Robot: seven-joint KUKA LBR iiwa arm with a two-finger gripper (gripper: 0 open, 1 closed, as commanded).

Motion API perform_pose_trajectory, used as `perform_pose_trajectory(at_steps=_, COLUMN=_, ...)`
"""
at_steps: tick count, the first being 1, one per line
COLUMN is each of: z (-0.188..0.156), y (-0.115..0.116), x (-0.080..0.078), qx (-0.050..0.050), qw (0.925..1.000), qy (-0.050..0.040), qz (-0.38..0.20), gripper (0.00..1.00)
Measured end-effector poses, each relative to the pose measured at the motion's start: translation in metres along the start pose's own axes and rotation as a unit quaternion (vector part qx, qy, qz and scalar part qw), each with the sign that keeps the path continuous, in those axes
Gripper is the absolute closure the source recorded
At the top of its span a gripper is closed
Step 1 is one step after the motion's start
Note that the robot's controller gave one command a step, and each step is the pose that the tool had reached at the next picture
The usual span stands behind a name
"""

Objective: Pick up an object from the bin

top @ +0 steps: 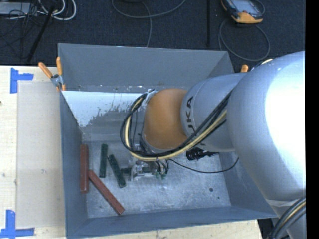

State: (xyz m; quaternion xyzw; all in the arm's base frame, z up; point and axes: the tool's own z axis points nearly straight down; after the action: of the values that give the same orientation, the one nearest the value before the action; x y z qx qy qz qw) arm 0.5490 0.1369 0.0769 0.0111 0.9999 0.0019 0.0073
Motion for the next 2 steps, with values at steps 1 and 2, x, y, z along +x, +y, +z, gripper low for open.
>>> perform_pose_trajectory(at_steps=1, z=0.0000, y=0.0000, x=0.0000, qx=0.000, qw=1.0000, qy=0.0000, qz=0.000, gripper=1.00)
perform_pose_trajectory(at_steps=2, z=-0.0017, y=-0.0011, x=0.0010, qx=0.000, qw=1.0000, qy=0.0007, qz=-0.001, gripper=1.00)
